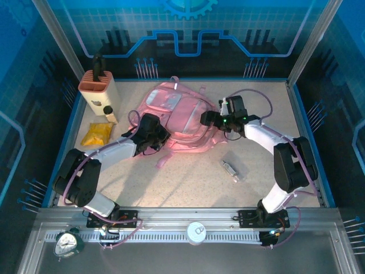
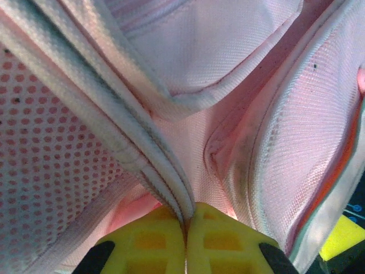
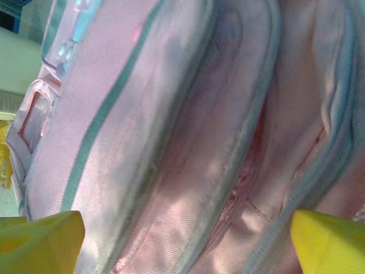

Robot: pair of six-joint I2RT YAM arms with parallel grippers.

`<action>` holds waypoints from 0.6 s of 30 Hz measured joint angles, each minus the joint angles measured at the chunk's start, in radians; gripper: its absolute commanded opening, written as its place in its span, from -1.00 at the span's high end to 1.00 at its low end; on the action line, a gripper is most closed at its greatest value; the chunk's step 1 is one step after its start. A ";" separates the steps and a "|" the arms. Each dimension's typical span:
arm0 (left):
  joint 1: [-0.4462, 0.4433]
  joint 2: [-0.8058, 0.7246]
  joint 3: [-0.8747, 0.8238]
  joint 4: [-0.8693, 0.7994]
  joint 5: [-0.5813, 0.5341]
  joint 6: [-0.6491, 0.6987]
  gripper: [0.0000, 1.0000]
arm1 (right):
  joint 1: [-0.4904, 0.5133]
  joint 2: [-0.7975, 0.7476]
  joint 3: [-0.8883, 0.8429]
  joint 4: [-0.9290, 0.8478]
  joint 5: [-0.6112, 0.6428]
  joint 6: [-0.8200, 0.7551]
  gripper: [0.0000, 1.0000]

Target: Pack the student bag

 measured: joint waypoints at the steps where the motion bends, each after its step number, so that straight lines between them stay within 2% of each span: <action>1: -0.008 0.000 0.000 0.006 -0.007 -0.017 1.00 | 0.001 -0.012 0.000 -0.018 0.008 -0.016 -0.98; 5: -0.035 0.005 0.000 0.032 -0.016 -0.081 1.00 | 0.023 -0.102 -0.032 -0.101 0.061 -0.057 -1.00; 8: -0.053 0.013 0.000 0.049 -0.023 -0.121 1.00 | 0.074 -0.188 -0.072 -0.154 0.103 -0.063 -0.93; 13: -0.079 0.013 0.000 0.064 -0.038 -0.186 1.00 | 0.241 -0.258 -0.114 -0.176 0.142 -0.032 -0.71; 18: -0.097 0.013 0.000 0.067 -0.053 -0.225 1.00 | 0.401 -0.241 -0.131 -0.141 0.200 0.040 -0.36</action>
